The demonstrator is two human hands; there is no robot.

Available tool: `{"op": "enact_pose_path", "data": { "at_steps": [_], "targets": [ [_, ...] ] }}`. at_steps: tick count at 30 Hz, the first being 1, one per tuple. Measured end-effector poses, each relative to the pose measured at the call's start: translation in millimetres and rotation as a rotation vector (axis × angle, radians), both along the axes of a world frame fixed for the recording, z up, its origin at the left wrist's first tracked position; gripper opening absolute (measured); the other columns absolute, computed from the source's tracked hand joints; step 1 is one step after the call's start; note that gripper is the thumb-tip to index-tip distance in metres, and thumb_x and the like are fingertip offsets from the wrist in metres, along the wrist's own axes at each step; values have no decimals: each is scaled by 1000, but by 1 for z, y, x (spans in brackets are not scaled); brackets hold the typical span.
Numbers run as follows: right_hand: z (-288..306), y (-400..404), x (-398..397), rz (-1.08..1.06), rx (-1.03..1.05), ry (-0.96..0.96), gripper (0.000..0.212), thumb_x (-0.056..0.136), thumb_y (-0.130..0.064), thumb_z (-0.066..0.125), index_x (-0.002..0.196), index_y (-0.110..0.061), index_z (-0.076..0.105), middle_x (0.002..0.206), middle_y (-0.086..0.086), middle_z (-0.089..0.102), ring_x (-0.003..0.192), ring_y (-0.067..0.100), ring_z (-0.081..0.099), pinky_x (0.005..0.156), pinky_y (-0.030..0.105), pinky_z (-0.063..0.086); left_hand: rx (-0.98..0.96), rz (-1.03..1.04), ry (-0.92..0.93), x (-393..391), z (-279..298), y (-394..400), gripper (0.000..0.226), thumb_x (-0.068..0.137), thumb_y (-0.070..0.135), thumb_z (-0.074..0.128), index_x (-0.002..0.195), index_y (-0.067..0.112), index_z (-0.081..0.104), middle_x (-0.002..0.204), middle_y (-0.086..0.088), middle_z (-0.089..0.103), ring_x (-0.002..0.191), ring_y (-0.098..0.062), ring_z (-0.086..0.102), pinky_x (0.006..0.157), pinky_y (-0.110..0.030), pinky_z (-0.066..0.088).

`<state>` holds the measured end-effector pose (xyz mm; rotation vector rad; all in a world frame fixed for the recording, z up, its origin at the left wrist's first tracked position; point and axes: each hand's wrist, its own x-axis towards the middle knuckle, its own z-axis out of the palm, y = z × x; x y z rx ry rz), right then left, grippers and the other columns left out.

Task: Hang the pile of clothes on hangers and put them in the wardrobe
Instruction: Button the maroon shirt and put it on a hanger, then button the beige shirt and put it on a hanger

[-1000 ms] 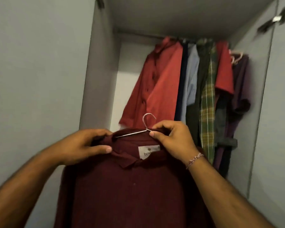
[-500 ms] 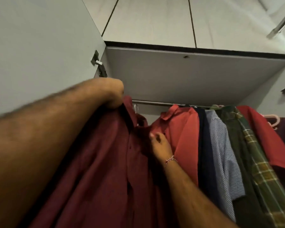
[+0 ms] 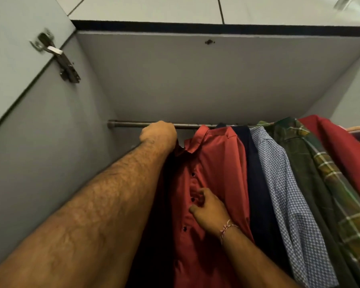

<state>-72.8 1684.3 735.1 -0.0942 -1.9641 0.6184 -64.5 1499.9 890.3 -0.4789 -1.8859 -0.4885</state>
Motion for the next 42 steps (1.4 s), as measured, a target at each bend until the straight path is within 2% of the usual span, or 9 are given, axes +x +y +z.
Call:
{"op": "enact_pose_path", "data": {
  "at_steps": [3, 7, 11, 14, 18, 21, 26, 33, 42],
  "targets": [
    [0, 5, -4, 89, 0, 8, 77, 65, -42, 61, 137, -18, 56, 131, 3, 65, 116, 16, 65, 106, 30, 48, 6, -39, -50, 3, 5, 13, 32, 93, 28, 67, 121, 15, 71, 124, -10, 70, 113, -34, 69, 85, -40, 54],
    [-5, -3, 12, 164, 17, 24, 73, 80, -35, 70, 147, -17, 48, 141, 7, 57, 124, 21, 59, 107, 28, 45, 3, -129, -98, 26, 0, 25, 39, 95, 35, 61, 124, 10, 71, 126, -17, 70, 112, -37, 68, 87, -40, 56],
    [-27, -33, 31, 300, -44, 286, 64, 95, -22, 62, 154, -17, 40, 153, 7, 47, 140, 25, 48, 118, 36, 38, 203, -298, -69, 64, -35, 14, 50, 102, 44, 49, 117, -1, 67, 109, -24, 72, 96, -40, 72, 81, -43, 62],
    [-71, -72, 52, 371, 12, 519, 64, 97, -24, 57, 158, -19, 36, 159, 2, 40, 146, 18, 38, 119, 26, 28, 272, -200, 100, 81, -93, -10, 46, 100, 47, 49, 128, 14, 64, 121, -16, 71, 113, -36, 65, 94, -41, 53],
    [-144, -142, 90, 298, 348, 599, 72, 95, -34, 54, 160, -15, 31, 169, 7, 25, 154, 26, 27, 123, 47, 26, 192, -106, 19, 112, -203, -71, 36, 103, 39, 46, 130, 23, 63, 122, -4, 72, 112, -26, 66, 95, -40, 53],
    [-196, -206, 124, 403, 489, 478, 75, 96, -37, 55, 162, -20, 25, 171, 5, 18, 156, 25, 21, 124, 52, 21, 246, -17, 11, 160, -287, -150, 35, 106, 28, 43, 135, 23, 62, 128, 1, 70, 116, -16, 65, 98, -38, 53],
    [-289, -370, 213, 749, 628, 263, 71, 97, -39, 51, 162, -26, 24, 170, 2, 22, 153, 24, 25, 124, 51, 23, 236, 379, -59, 296, -431, -342, 42, 101, 13, 50, 141, 26, 56, 124, 6, 70, 113, -15, 64, 96, -38, 55],
    [-468, -686, 457, 1350, 610, 160, 71, 90, -34, 57, 157, -20, 39, 162, 2, 39, 143, 26, 43, 115, 46, 35, 425, 774, -291, 611, -643, -617, 59, 85, 17, 51, 144, 15, 55, 127, -4, 69, 114, -27, 66, 97, -44, 53],
    [-706, -954, 758, 1786, 1099, -438, 71, 89, -43, 56, 154, -19, 42, 152, 7, 48, 133, 31, 51, 102, 49, 48, 796, 1361, -831, 965, -847, -770, 69, 85, 21, 58, 153, 21, 44, 143, -2, 58, 129, -26, 55, 102, -43, 47]
  ]
}}
